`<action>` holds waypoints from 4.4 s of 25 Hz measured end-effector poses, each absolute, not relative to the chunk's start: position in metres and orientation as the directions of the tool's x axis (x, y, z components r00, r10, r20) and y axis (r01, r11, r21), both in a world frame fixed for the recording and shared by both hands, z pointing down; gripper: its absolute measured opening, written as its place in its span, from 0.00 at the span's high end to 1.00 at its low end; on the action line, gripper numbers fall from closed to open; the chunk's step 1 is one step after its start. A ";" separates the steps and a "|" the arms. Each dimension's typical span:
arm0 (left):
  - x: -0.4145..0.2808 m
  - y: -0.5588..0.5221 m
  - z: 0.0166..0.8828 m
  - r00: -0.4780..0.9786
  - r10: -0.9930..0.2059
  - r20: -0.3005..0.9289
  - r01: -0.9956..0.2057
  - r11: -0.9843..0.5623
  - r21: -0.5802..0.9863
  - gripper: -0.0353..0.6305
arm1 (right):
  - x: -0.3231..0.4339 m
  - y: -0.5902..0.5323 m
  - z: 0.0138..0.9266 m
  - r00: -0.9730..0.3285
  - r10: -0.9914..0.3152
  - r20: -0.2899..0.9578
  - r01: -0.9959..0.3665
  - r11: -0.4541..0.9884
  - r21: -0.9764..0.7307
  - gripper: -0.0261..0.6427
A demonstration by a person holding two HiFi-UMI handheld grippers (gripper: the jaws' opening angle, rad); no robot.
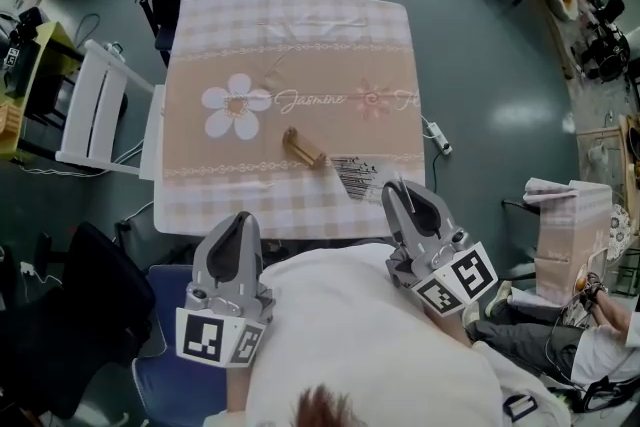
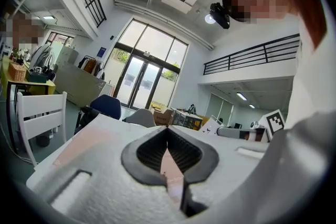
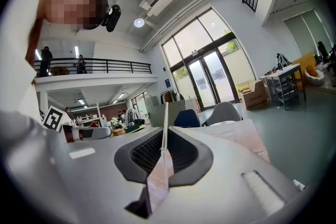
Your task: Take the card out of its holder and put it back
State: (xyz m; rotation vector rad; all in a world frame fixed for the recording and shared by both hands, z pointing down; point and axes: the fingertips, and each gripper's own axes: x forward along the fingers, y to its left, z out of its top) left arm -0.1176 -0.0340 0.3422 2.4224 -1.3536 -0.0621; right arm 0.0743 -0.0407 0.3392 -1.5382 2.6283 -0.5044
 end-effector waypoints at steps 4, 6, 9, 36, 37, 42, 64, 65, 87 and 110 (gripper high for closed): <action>-0.116 -0.041 0.345 0.547 -0.825 0.143 -0.810 -0.479 0.339 0.95 | 0.076 -0.046 0.341 -0.491 -0.863 0.119 -0.844 0.437 -0.310 0.94; -0.118 -0.044 0.345 0.544 -0.827 0.142 -0.810 -0.473 0.346 0.95 | 0.077 -0.048 0.341 -0.488 -0.865 0.121 -0.846 0.434 -0.310 0.94; -0.126 -0.051 0.345 0.528 -0.838 0.139 -0.818 -0.458 0.349 0.95 | 0.077 -0.054 0.341 -0.486 -0.865 0.122 -0.848 0.433 -0.307 0.94; -0.155 -0.061 0.353 0.494 -0.858 0.142 -0.825 -0.410 0.389 0.95 | 0.059 -0.064 0.340 -0.500 -0.852 0.158 -0.851 0.450 -0.270 0.94; -0.157 -0.060 0.353 0.488 -0.861 0.143 -0.828 -0.404 0.390 0.95 | 0.057 -0.066 0.340 -0.506 -0.848 0.157 -0.849 0.457 -0.265 0.94; -0.166 -0.057 0.356 0.463 -0.873 0.152 -0.840 -0.377 0.390 0.95 | 0.048 -0.086 0.341 -0.556 -0.818 0.146 -0.825 0.520 -0.222 0.94; -0.176 -0.059 0.347 0.435 -0.884 0.170 -0.861 -0.354 0.365 0.95 | 0.019 -0.144 0.416 -0.617 -0.742 0.262 -0.786 0.601 -0.147 0.94; -0.177 -0.058 0.347 0.433 -0.884 0.173 -0.862 -0.351 0.365 0.95 | 0.017 -0.145 0.421 -0.621 -0.735 0.274 -0.782 0.606 -0.148 0.94; -0.173 -0.059 0.347 0.434 -0.884 0.174 -0.863 -0.353 0.361 0.95 | 0.009 -0.150 0.459 -0.646 -0.680 0.347 -0.751 0.648 -0.129 0.94; -0.174 -0.063 0.347 0.436 -0.883 0.173 -0.862 -0.354 0.364 0.95 | 0.006 -0.158 0.473 -0.648 -0.658 0.385 -0.748 0.645 -0.156 0.94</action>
